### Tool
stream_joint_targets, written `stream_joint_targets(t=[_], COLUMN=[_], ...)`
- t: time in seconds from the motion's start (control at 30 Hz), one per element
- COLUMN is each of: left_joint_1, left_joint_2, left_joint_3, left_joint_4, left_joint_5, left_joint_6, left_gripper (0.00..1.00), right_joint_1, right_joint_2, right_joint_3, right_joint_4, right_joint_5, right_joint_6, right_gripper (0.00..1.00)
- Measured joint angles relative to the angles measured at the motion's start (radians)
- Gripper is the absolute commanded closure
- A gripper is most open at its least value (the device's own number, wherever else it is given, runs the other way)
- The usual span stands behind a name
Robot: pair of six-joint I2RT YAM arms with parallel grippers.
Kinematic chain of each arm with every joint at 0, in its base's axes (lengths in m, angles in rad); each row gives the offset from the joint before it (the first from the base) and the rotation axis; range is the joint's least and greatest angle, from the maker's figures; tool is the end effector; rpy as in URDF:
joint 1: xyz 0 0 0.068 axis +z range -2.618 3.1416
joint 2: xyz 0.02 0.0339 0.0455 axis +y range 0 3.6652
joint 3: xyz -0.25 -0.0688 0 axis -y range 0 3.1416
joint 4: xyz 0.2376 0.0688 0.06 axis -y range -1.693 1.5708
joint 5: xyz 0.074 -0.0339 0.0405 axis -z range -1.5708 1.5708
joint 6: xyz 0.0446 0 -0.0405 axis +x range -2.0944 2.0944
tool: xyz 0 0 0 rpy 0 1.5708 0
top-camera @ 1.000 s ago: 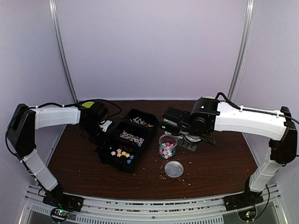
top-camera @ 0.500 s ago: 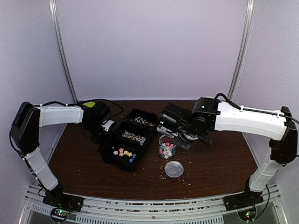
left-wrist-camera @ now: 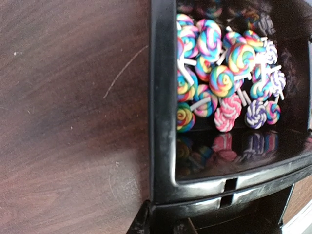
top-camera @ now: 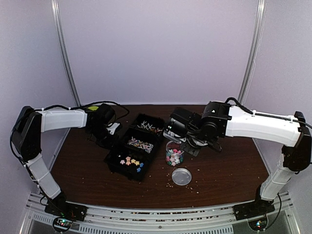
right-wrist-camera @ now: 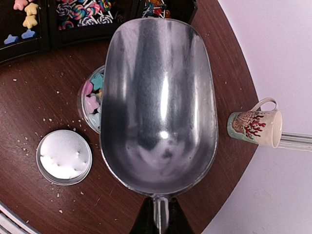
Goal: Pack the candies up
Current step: Place the plate at the center of the board.
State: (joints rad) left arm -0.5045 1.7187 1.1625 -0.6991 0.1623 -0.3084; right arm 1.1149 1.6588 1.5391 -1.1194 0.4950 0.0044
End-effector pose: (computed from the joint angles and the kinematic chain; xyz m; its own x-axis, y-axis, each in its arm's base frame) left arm 0.2827 -0.1643 0.1741 -0.9511 0.1830 -0.2490 0.2437 0.9395 -0.2405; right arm 0.1608 0.2797 0.2867 -0.4194 -0.8466 -0.3276 -0.7201 0.5300 -0.4477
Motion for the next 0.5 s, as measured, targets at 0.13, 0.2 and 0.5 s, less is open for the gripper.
stream_joint_targets(t=[0.13,0.2,0.5], left_joint_1=[0.000,0.000,0.000], left_joint_2=[0.000,-0.001,-0.114], left_joint_3=[0.007,0.008,0.007], left_joint_4=[0.010,0.013,0.054], left_joint_5=[0.000,0.000,0.007], left_joint_6=[-0.001,-0.001,0.011], left_gripper=[0.77,0.71,0.60], right_joint_1=[0.000,0.000,0.000], right_joint_2=[0.000,0.000,-0.060], right_joint_3=[0.000,0.000,-0.034], right_joint_4=[0.003,0.007,0.106], right_joint_5=[0.000,-0.003,-0.045], right_joint_6=[0.000,-0.001,-0.051], right_gripper=[1.00,1.00,1.00])
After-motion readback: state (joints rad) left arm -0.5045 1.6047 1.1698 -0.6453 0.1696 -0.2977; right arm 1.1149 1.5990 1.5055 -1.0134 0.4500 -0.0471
